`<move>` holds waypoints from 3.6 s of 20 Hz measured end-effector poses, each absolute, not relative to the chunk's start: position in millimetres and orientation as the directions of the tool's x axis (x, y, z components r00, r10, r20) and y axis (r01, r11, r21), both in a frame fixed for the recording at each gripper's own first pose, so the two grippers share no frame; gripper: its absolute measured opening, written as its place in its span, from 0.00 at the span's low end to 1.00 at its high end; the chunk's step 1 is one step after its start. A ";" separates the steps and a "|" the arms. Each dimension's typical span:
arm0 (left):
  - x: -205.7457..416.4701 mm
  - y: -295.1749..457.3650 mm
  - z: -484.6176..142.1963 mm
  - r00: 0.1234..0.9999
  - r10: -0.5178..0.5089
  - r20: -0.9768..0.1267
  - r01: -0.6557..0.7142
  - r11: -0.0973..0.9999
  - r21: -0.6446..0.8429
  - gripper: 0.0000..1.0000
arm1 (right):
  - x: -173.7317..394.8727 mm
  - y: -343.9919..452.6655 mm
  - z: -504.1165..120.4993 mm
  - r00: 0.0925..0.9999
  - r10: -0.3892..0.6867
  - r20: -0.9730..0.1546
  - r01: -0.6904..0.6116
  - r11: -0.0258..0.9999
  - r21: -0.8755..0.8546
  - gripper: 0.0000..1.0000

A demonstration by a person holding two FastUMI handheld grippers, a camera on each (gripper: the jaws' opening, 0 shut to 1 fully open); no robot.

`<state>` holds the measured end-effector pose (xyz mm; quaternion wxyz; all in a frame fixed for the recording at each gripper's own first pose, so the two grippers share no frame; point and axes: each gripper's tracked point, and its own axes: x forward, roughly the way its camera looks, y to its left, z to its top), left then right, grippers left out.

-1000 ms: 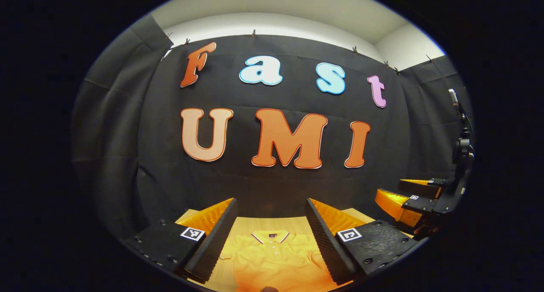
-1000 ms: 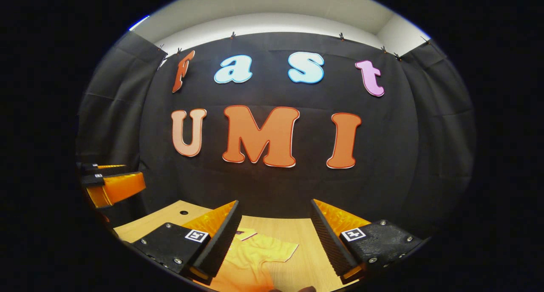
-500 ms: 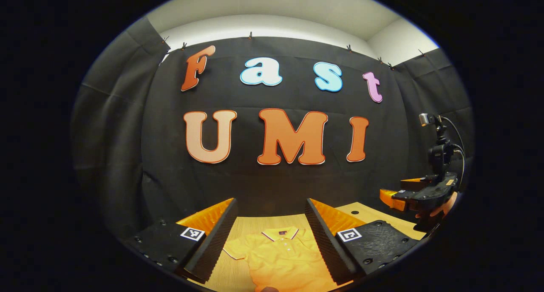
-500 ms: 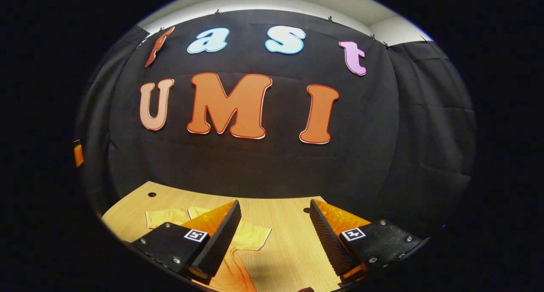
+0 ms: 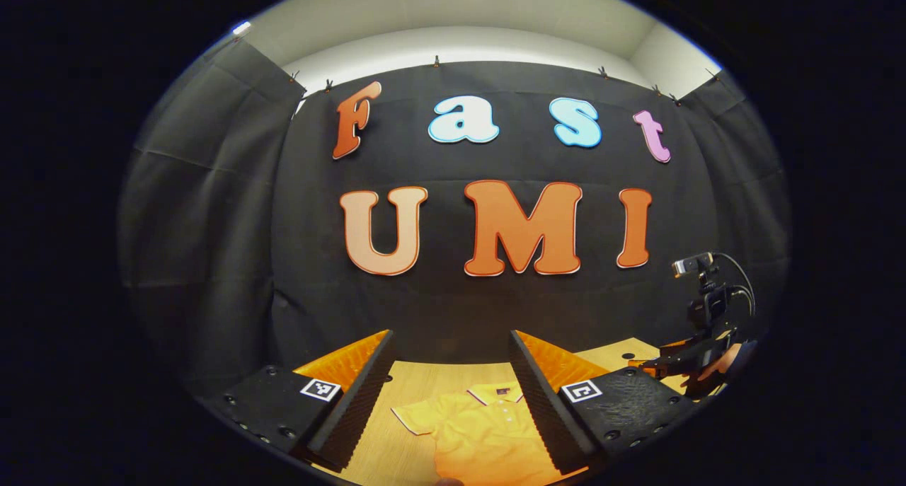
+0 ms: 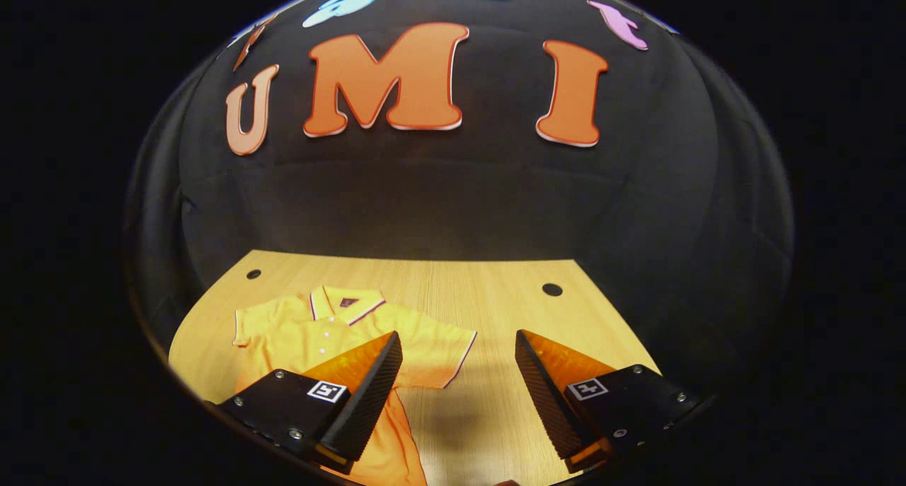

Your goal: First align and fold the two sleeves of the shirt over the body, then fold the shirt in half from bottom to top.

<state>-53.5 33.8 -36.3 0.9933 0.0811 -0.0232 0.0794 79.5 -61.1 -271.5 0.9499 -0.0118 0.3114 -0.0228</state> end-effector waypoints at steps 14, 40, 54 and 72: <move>-51.6 53.0 -83.5 0.928 0.369 -0.055 -0.355 0.918 0.176 0.98 | 134.7 -67.8 -396.0 0.512 0.024 -0.858 0.024 0.999 0.042 0.86; -70.4 73.5 -133.7 0.831 0.512 -0.218 -0.488 0.859 0.156 0.97 | 171.9 -26.2 -452.1 0.179 0.237 -0.955 0.155 0.952 0.265 0.06; -54.6 119.3 -170.7 0.768 0.534 -0.353 -0.548 0.834 0.070 0.98 | 180.7 69.6 -402.0 0.226 0.398 -0.889 -0.065 0.917 0.394 0.40; 97.3 212.3 -316.4 0.528 0.142 -0.837 -0.355 0.933 -0.066 0.98 | 85.5 24.0 -323.3 0.516 0.152 -0.843 0.218 0.929 0.300 0.92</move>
